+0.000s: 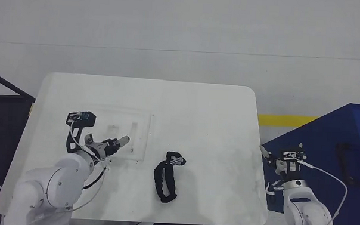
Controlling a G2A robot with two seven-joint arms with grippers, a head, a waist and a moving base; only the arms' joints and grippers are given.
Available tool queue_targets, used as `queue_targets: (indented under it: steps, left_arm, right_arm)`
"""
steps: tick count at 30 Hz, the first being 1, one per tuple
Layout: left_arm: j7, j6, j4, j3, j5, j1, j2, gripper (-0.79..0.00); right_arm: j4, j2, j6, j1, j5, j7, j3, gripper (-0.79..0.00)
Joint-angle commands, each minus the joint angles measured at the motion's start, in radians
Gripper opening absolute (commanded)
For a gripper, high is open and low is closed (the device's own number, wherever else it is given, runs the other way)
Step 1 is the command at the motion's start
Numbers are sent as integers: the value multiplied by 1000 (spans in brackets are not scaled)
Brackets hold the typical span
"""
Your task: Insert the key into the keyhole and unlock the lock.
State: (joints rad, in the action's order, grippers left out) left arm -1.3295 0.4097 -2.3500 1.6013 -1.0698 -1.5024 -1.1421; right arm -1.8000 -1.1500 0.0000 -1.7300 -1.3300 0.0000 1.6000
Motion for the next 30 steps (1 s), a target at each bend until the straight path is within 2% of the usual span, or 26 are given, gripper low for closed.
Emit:
queue_targets:
  steps: [1, 4, 17, 20, 23, 25, 30]
  left_arm:
    - [-78, 3, 17, -48, 5, 57, -3, 0]
    - [-90, -8, 82, -64, 56, 88, -9, 0]
    - [-80, -12, 86, -64, 50, 86, -9, 0]
    - [-29, 10, 127, -118, -116, 71, -7, 0]
    - [-96, -15, 119, -163, -169, 93, -9, 0]
    - [-115, -34, 116, -160, -190, 107, -13, 0]
    - [-206, -125, 133, -124, -99, 135, -27, 0]
  right_arm:
    - [0, 0, 0, 0, 0, 0, 0, 0]
    - [0, 0, 0, 0, 0, 0, 0, 0]
    - [0, 0, 0, 0, 0, 0, 0, 0]
    - [0, 0, 0, 0, 0, 0, 0, 0]
    - [0, 0, 0, 0, 0, 0, 0, 0]
    - [0, 0, 0, 0, 0, 0, 0, 0]
    - [0, 0, 0, 0, 0, 0, 0, 0]
